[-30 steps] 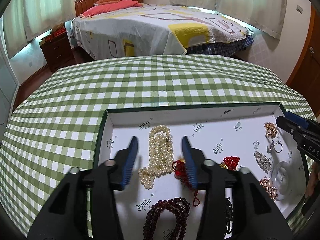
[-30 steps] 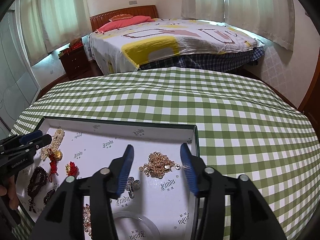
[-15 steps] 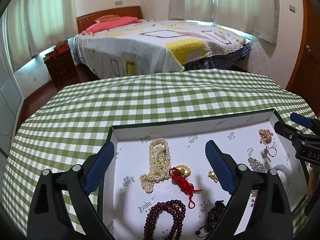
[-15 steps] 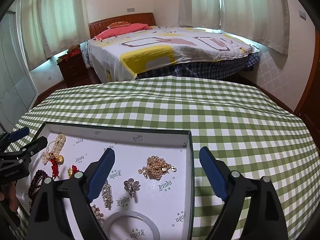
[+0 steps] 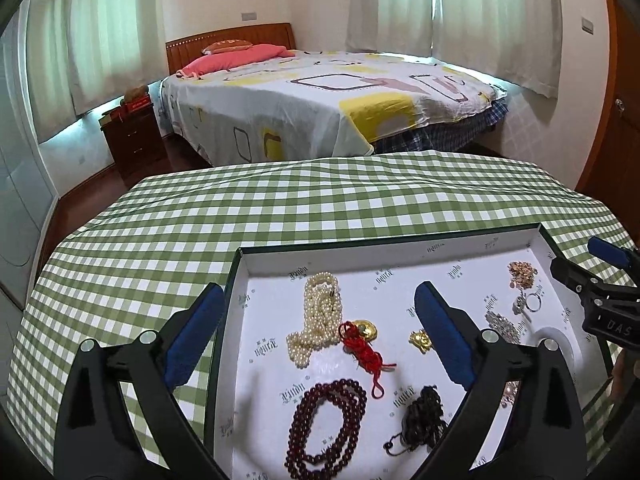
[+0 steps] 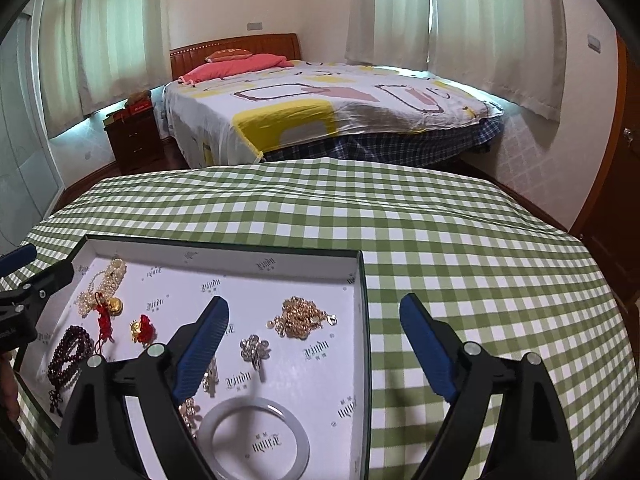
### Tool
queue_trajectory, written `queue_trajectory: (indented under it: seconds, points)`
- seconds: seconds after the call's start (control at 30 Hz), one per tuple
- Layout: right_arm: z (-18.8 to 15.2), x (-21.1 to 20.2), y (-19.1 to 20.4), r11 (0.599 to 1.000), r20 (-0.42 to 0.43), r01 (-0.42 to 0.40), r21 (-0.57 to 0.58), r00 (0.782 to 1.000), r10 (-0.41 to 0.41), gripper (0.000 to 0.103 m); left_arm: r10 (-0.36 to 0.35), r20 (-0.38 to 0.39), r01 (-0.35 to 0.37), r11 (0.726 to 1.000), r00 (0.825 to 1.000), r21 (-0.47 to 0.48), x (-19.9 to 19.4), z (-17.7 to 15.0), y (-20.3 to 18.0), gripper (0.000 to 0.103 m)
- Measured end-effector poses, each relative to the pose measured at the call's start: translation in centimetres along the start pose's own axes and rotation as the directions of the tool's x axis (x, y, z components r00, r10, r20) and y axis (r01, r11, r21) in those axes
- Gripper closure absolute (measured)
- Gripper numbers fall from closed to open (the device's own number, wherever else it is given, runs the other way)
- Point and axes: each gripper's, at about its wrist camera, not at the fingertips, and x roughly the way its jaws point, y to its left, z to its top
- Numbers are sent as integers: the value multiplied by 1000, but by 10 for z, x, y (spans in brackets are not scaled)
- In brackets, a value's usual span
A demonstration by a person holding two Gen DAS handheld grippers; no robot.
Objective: Organize jewelry
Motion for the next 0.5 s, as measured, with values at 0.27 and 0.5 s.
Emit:
queue_trajectory:
  seconds: [0.27, 0.5]
  points:
    - [-15, -24, 7, 1000, 24, 14, 0, 1000, -14, 18, 1, 10, -1, 999, 1000, -36, -28, -14, 2, 9]
    - [-28, -55, 14, 1000, 46, 3, 2, 999, -3, 18, 15, 26, -14, 1000, 1000, -27, -60, -30, 0, 8]
